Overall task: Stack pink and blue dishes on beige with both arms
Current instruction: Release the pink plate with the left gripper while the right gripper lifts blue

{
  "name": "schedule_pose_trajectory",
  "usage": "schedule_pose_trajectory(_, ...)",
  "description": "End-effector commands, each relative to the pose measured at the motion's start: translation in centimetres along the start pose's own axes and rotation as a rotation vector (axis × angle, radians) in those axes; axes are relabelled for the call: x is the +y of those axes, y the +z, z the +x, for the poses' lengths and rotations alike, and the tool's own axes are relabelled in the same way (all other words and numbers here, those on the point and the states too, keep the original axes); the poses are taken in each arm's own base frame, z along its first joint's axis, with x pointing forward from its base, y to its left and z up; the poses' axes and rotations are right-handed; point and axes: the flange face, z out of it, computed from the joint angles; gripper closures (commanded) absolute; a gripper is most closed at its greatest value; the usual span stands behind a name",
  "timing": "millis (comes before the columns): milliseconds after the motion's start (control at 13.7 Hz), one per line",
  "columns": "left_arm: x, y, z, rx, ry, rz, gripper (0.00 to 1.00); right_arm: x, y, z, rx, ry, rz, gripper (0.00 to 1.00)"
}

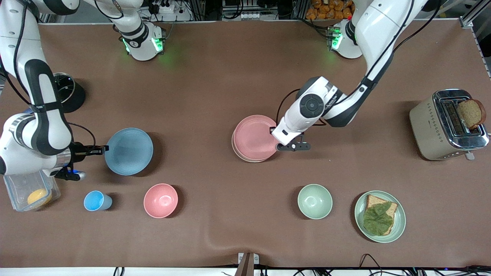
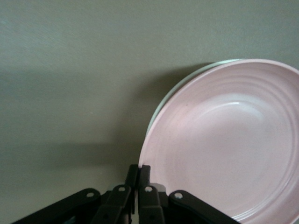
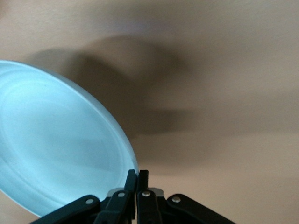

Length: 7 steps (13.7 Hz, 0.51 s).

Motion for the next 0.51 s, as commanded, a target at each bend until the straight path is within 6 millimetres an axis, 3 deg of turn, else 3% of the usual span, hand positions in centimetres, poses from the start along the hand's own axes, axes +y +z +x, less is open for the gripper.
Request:
schedule_pose_trajectory(0,0.4,0.8,0.9,0.024,-0.005,0.020,1.00,-2.7,-1.0,-0.6,-0.005,0.043,0.055,1.00)
schedule_pose_trajectory(219,0.7,1.1,0.7,0.021,-0.012,0.018,1.00,-6.1,-0.4,-0.8,-0.020,0.099,0.040,1.00)
schedule_pose_trajectory(291,0.7,1.4,0.9,0.017,-0.029,0.019,0.74,-7.4,-0.3,-0.9,-0.024,0.125,0.051,1.00)
schedule_pose_trajectory(364,1.3,1.4,0.6,0.020,-0.029,0.018,0.34,-9.0,0.0,-1.0,-0.034,0.139,0.071,1.00)
schedule_pose_trajectory(437,1.3,1.3,0.7,0.027,-0.037,0.022,0.00,-10.5,0.4,-1.1,-0.040,0.160,0.091,1.00)
